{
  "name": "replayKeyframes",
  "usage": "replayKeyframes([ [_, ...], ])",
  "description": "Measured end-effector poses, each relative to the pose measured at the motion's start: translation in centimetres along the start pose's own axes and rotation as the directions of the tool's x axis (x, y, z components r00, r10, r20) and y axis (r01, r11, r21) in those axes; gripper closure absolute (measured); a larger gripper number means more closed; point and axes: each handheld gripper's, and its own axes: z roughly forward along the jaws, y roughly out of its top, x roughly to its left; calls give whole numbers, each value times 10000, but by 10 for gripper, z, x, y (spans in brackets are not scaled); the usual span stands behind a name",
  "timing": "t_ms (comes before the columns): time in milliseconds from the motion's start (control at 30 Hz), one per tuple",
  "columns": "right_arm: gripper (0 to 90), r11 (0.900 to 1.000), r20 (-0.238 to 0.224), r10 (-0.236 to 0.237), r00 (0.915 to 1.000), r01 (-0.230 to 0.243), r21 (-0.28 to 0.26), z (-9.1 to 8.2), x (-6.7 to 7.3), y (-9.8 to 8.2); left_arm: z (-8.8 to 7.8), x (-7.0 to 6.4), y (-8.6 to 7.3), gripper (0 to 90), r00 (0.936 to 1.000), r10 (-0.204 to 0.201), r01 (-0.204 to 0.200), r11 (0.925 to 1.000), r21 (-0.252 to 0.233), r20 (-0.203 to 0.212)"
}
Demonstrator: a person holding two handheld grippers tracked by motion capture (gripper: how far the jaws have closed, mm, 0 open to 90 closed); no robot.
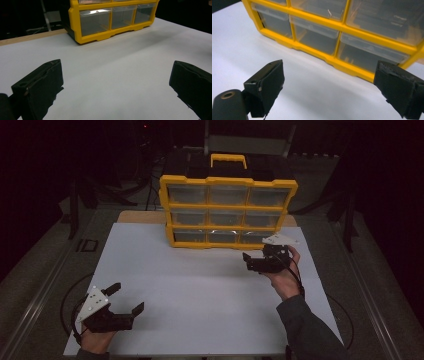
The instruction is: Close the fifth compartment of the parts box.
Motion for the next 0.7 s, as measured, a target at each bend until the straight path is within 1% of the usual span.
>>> replayKeyframes([
  [67, 90, 10000, -1, 0, 10000, 0, -27, -2, 0, -3, 0, 1, 0, 0, 10000, -3, 3, 10000, 6, -9],
  [100, 90, 9996, 209, -149, 9997, 154, -231, -11, 2, -14, 0, 1, 0, 0, 10000, -25, 25, 10000, -6, -12],
  [200, 90, 9993, 72, -133, 9999, 135, -337, -17, 3, -25, 0, 2, 0, 0, 10000, -48, 48, 10000, -22, -30],
  [233, 90, 9993, 72, -133, 9999, 135, -337, -17, 3, -25, 0, 2, 0, 0, 10000, -48, 48, 10000, -22, -30],
  [267, 90, 9993, 99, -149, 9998, 152, -348, -19, 4, -31, 1, 2, 0, 0, 10000, -52, 52, 10000, -24, -32],
  [333, 90, 9983, 198, -175, 9997, 186, -552, -24, 4, -44, 1, 2, 0, 0, 10000, -41, 41, 10000, -52, -32],
  [400, 90, 9977, 234, -110, 9997, 125, -666, -28, 5, -52, 1, 3, 0, 0, 10000, -35, 35, 10000, -74, -28],
  [467, 90, 9958, 247, -109, 9996, 131, -905, -32, 6, -62, 0, 4, 0, 0, 10000, -34, 34, 9999, -121, -18],
  [600, 90, 9903, 338, -289, 9990, 332, -1348, -41, 10, -82, -1, 6, 1, 0, 9999, -97, 96, 9998, -184, -60],
  [700, 90, 9856, 348, -316, 9989, 369, -1653, -48, 12, -95, 0, 7, 1, 0, 10000, -44, 43, 9998, -186, -75],
])
